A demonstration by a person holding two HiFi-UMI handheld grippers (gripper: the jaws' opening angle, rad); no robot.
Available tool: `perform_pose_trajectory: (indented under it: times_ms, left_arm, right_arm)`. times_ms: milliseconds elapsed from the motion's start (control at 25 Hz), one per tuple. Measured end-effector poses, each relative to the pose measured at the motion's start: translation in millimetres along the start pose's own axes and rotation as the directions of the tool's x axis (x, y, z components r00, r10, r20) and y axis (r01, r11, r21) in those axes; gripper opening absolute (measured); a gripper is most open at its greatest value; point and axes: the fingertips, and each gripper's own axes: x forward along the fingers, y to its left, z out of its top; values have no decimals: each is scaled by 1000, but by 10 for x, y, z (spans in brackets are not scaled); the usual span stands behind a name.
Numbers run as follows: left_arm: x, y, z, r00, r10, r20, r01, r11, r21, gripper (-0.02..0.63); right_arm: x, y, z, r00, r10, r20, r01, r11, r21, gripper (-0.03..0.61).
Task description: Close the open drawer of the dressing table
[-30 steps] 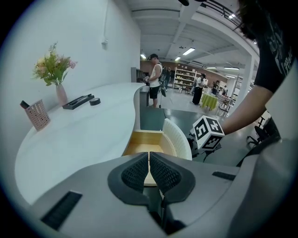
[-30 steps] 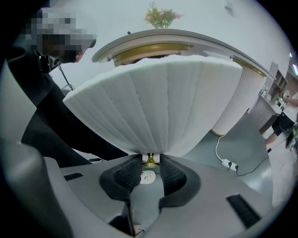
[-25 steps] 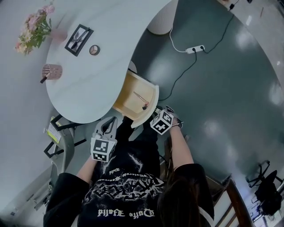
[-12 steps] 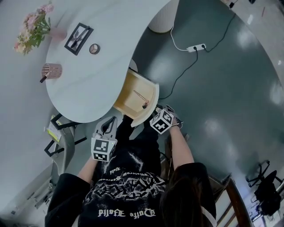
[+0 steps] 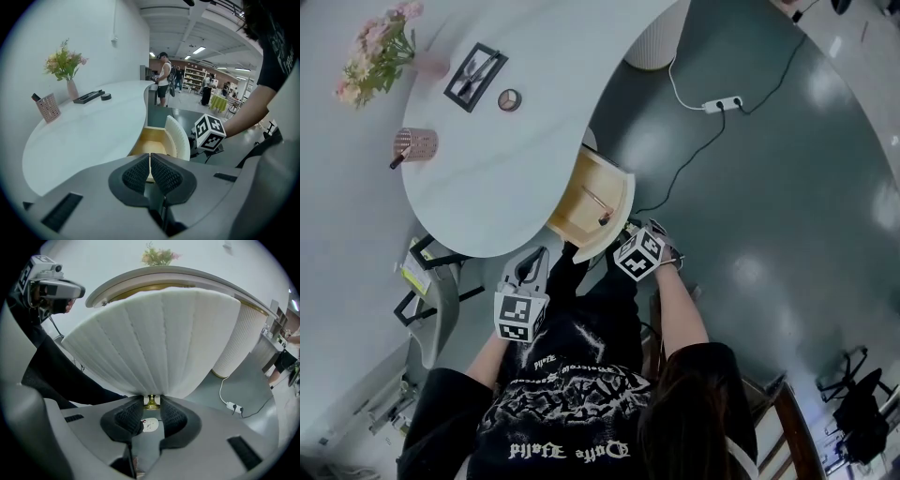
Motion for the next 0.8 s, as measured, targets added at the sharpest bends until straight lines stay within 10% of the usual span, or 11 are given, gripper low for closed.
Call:
perform_pose_trajectory:
  times_ms: [800]
  left_arm:
    - [-81, 176, -141, 999, 32, -7, -32, 999, -36, 28]
  right_arm:
    - [176, 22, 357, 1000, 9, 29, -9, 1000, -6, 129]
